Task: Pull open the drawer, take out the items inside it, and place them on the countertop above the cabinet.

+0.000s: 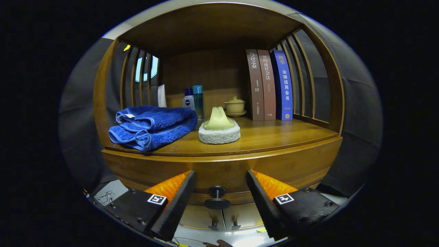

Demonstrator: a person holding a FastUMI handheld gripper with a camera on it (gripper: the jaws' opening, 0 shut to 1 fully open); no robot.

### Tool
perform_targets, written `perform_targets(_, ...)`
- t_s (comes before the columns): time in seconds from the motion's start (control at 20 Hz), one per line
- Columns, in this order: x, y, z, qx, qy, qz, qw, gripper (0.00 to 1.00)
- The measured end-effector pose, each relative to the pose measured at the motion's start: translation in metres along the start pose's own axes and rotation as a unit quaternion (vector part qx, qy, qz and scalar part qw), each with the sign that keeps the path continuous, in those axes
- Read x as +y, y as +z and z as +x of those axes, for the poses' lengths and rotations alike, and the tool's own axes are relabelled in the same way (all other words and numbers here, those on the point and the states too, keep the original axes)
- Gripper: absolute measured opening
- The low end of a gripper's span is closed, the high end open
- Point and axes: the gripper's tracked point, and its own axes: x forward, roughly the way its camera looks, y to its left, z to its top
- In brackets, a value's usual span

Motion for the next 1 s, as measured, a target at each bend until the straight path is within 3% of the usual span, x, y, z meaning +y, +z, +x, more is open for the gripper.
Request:
perform_targets(0.5, 0.004, 0.004, -0.010, 0.009, 0.007, 0.007, 1.000, 1.00)
perform_targets(0.8, 0.006, 0.032, -0.056, 0.003, 0.011, -0.017, 1.000, 1.00)
perform_targets(1.0, 0.006, 0.084, -0.103, -0.026, 0.012, -0.025, 0.999, 1.00)
